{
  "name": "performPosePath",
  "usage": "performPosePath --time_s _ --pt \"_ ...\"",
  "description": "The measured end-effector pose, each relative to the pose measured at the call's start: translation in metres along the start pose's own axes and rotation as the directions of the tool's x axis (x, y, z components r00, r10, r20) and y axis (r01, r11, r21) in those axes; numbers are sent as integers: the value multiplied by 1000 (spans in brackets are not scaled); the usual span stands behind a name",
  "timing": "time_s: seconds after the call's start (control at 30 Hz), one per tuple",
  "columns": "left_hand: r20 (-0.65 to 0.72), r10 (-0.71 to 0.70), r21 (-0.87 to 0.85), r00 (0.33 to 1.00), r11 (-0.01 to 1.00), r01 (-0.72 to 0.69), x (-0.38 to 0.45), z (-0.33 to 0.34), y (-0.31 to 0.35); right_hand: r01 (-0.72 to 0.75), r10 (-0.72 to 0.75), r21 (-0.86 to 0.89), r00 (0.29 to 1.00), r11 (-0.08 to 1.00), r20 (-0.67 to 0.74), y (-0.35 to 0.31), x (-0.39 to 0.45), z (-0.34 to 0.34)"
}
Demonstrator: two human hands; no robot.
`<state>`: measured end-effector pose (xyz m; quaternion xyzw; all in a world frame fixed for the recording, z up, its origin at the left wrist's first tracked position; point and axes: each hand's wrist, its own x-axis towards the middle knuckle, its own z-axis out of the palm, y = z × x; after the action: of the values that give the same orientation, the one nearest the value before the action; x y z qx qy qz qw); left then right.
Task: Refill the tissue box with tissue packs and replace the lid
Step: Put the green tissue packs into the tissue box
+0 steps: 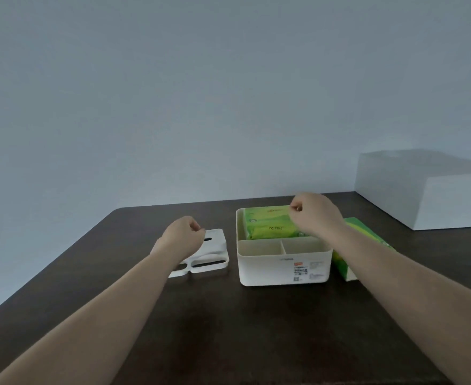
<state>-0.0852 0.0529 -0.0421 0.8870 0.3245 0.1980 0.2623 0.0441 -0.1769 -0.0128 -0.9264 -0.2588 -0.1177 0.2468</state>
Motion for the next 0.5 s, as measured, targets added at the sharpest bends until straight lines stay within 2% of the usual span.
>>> performPosePath --time_s 0.1,0.2,0.3,0.43,0.5 --pt "13 76 -57 997 996 -75 -4 9 29 -70 69 -61 997 996 -19 18 -8 -11" --pt "29 98 -54 995 994 -97 -6 22 53 -219 224 -79 972 973 67 36 -15 -23" --pt "44 61 34 997 997 -63 -7 34 72 -363 376 -101 908 926 185 59 -16 -23" --pt "33 22 207 999 978 -29 -2 45 83 -409 437 -155 849 899 298 82 -20 -14" --pt "96 -12 270 995 963 -14 4 50 83 -419 450 -166 832 893 324 88 -22 -12"
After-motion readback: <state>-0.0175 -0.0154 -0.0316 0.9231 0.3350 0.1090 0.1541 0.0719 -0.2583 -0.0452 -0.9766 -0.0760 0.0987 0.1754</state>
